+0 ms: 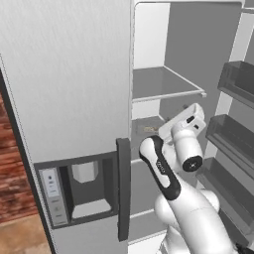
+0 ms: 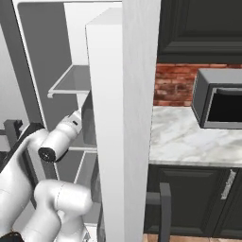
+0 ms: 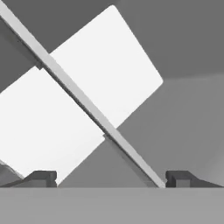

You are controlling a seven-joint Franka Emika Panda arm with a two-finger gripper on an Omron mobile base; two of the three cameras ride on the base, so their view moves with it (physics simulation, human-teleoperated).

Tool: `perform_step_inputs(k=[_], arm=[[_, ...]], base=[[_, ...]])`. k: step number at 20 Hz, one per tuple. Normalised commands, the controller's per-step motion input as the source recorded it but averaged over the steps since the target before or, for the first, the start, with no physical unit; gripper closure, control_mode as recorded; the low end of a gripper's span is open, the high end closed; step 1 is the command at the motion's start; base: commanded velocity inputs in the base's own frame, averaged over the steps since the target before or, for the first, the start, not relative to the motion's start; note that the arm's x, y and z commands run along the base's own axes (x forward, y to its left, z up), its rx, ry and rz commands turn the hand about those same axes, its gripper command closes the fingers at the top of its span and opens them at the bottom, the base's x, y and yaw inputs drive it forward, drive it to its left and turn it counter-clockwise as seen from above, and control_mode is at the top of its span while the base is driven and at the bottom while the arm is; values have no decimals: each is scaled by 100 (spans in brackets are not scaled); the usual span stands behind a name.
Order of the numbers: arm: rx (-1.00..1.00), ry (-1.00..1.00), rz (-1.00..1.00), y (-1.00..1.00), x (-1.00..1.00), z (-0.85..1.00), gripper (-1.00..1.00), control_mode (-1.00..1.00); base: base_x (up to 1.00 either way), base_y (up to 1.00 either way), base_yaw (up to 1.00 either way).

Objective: Place two dumplings into each of the tupperware containers and then place the containers in the fridge.

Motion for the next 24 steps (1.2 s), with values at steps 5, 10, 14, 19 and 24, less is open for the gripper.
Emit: perform_step_inputs(k=[5, 10, 14, 19, 24], arm=[[4, 0, -2, -20, -17, -1, -100, -100], [0, -3, 0, 0, -13, 0, -100, 100], [0, 0, 0, 0, 0, 0, -100, 100], [0, 0, 0, 0, 0, 0, -100, 100], [0, 0, 0, 0, 0, 0, -100, 100]], base=[[0, 0, 0], [-18, -2, 0], [-60, -31, -3], [-77, -29, -8], [-100, -20, -7]])
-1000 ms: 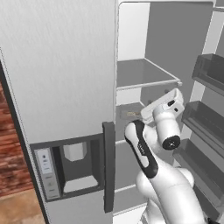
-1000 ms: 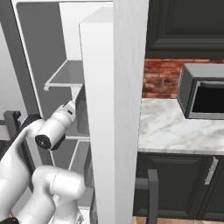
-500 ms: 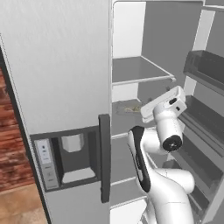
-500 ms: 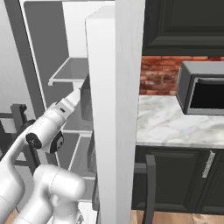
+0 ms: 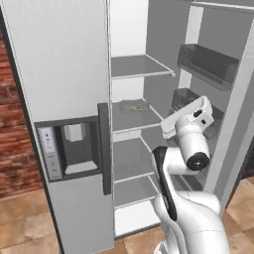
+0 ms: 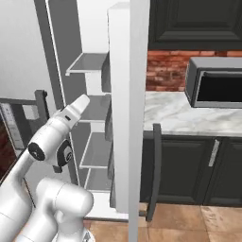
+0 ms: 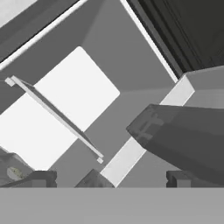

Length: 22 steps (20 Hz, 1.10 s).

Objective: Place two dumplings into each of the tupperware containers and then place the containers in the fridge.

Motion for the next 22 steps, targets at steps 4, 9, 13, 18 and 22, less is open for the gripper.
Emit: perform_step_inputs(k=[4, 9, 13, 18, 22], arm=[[0, 0, 0, 0, 0, 0, -100, 100], [0, 0, 0, 0, 0, 0, -100, 100], [0, 0, 0, 0, 0, 0, -100, 100], [0, 0, 0, 0, 0, 0, -100, 100], [0, 0, 0, 0, 0, 0, -100, 100]], base=[[-95, -15, -4], [-79, 0, 0], [-70, 0, 0], [-90, -1, 0], [-100, -9, 0]])
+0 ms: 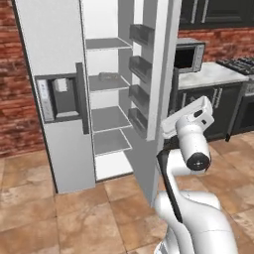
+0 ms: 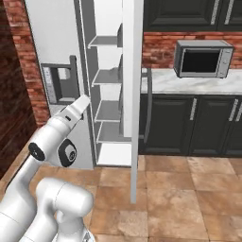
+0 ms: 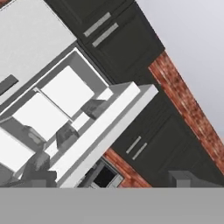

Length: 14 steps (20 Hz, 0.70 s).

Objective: Place two dumplings into each of the tupperware containers and then place the containers in the fridge.

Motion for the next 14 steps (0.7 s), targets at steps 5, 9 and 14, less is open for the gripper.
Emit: perform_step_inputs(k=[5, 9, 14], arm=[[0, 0, 0, 0, 0, 0, -100, 100], [0, 0, 0, 0, 0, 0, -100, 100], [0, 0, 0, 0, 0, 0, -100, 100]], base=[[-100, -19, 0], [-100, -25, 0], [-100, -23, 0]])
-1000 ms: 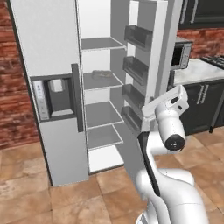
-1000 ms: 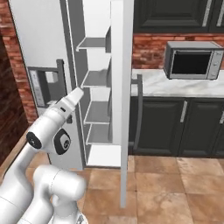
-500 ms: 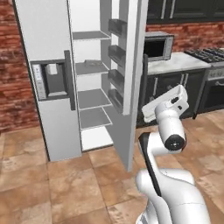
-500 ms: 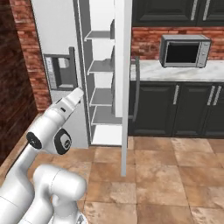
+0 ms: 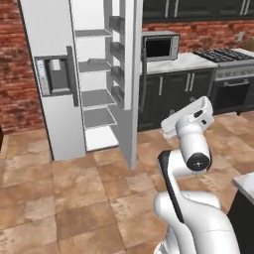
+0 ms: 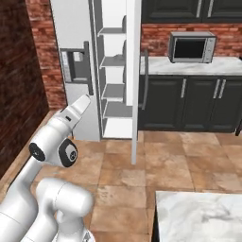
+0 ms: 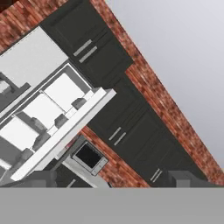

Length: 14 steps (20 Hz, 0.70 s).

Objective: Place two dumplings into each of the tupperware containers and then place the containers in the fridge.

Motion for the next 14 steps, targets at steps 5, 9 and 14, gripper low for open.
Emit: perform_step_inputs(k=[5, 9, 14], arm=[[0, 0, 0, 0, 0, 0, -100, 100], [0, 0, 0, 0, 0, 0, -100, 100], [0, 0, 0, 0, 0, 0, -100, 100]], base=[[-100, -26, 0], [-98, -29, 0], [-97, -41, 0]])
